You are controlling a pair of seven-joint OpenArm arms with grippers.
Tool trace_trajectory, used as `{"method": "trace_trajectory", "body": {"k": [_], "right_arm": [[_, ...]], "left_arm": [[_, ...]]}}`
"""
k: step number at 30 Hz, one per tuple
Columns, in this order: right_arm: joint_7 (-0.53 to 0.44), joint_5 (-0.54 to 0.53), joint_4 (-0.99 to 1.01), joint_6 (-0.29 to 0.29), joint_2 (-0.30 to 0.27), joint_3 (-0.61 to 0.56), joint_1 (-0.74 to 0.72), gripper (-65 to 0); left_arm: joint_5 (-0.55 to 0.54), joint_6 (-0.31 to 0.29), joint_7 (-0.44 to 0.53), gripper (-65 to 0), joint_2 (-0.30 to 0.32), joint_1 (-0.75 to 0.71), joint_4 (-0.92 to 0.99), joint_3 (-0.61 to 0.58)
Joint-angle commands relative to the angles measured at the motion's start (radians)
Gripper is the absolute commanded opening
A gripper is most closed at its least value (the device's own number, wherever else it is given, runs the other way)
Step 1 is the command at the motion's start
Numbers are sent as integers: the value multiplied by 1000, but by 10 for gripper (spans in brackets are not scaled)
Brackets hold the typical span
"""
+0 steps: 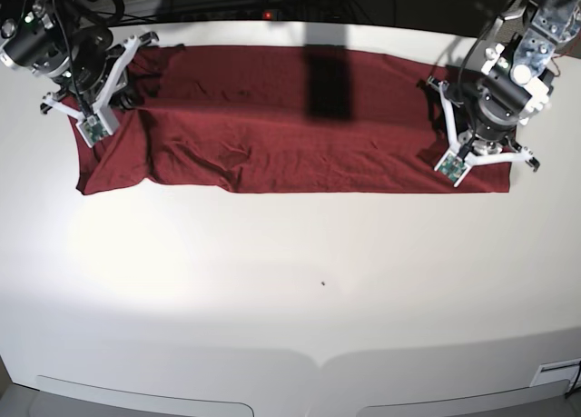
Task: Fold the T-shirt properly
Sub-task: 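Lift and fold the held shirt edge with both grippers over the body, then press the folded edge down with both grippers and release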
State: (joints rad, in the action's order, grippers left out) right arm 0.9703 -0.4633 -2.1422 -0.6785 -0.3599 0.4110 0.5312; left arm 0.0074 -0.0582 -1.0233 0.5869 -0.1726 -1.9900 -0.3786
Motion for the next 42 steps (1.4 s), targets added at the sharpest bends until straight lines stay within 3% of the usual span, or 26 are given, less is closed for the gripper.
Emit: {"method": "trace_trajectory", "body": {"k": [1, 8, 16, 24, 30, 31, 32, 34, 37, 39, 42], "right_arm": [[-14, 7, -16, 5, -14, 8, 10, -650], [-26, 18, 50, 9, -14, 8, 17, -650], [-155, 17, 204, 20, -14, 8, -1, -650], [-154, 0, 301, 20, -14, 8, -87, -650], [-133, -105, 301, -5, -14, 7, -130, -650], [-131, -109, 301, -6, -14, 7, -139, -581], [-132, -111, 301, -6, -14, 7, -148, -515], [-132, -115, 301, -5, -14, 7, -161, -434], [-132, -117, 301, -5, -14, 7, -166, -427], [-132, -117, 301, -5, -14, 7, -165, -427], [-133, -118, 301, -5, -14, 7, -166, -427]], "left_arm": [[36, 14, 7, -650, 14, 5, -16, 11], [38, 21, 30, -650, 14, 4, -16, 11], [38, 21, 30, -650, 14, 4, -16, 11], [37, 21, 29, -650, 9, 3, -16, 11], [38, 21, 29, -650, 9, 3, -16, 11], [38, 21, 29, -650, 9, 3, -16, 11], [38, 21, 29, -635, 9, 4, -16, 11], [38, 21, 29, -498, 9, 3, -16, 11], [38, 21, 21, -348, 9, 4, -16, 11], [46, 22, 11, -312, 9, 4, -16, 11], [76, 31, 13, -310, 9, 4, -16, 11]]}}
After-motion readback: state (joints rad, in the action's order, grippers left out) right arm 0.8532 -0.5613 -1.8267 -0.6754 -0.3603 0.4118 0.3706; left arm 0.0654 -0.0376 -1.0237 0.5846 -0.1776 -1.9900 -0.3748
